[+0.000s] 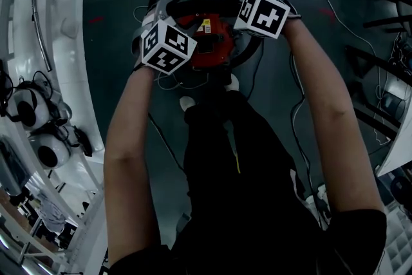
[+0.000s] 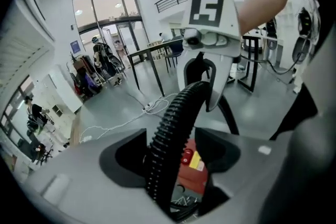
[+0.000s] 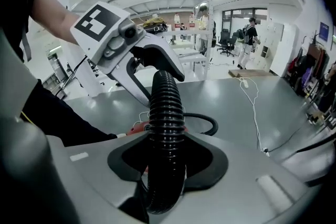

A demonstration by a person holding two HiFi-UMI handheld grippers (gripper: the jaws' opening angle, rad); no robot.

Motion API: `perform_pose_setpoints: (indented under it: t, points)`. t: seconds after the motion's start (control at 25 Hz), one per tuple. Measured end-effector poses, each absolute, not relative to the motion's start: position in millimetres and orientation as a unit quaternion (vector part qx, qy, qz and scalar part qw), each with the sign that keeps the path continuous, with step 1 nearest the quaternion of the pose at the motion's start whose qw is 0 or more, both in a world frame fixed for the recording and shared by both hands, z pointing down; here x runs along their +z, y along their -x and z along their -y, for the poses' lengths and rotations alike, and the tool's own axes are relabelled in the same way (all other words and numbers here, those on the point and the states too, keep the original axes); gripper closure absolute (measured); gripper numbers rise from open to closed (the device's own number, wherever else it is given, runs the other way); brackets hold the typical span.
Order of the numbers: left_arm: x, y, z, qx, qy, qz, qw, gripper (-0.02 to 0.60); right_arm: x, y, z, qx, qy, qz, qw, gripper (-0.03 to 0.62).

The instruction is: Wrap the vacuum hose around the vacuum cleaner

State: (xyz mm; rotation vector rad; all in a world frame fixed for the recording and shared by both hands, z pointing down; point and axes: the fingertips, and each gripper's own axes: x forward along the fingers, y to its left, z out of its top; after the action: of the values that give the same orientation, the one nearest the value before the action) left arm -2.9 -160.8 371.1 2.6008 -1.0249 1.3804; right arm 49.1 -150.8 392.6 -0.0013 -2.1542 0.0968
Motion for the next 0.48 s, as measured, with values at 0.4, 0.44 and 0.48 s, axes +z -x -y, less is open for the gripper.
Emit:
perform_pose_setpoints:
  t: [0.4,0.44,0.48]
  points:
    - [377.7,6.7,168.0,0.461,-0.823,0.326,0.064,0.356,393.2,-48.0,154.9,0.061,-0.029,0.888,0.455,0.427]
    - [377.4,8.3,168.7,0.462,-0.821,0.329,0.069,0.356,393.0,-47.1,156.3,0.060,-0.039,0.889,0.452,0.425]
    - [377.0,10.6,169.5,0.463,-0.818,0.332,0.073,0.356,393.7,-47.3,158.0,0.058,-0.052,0.889,0.452,0.424]
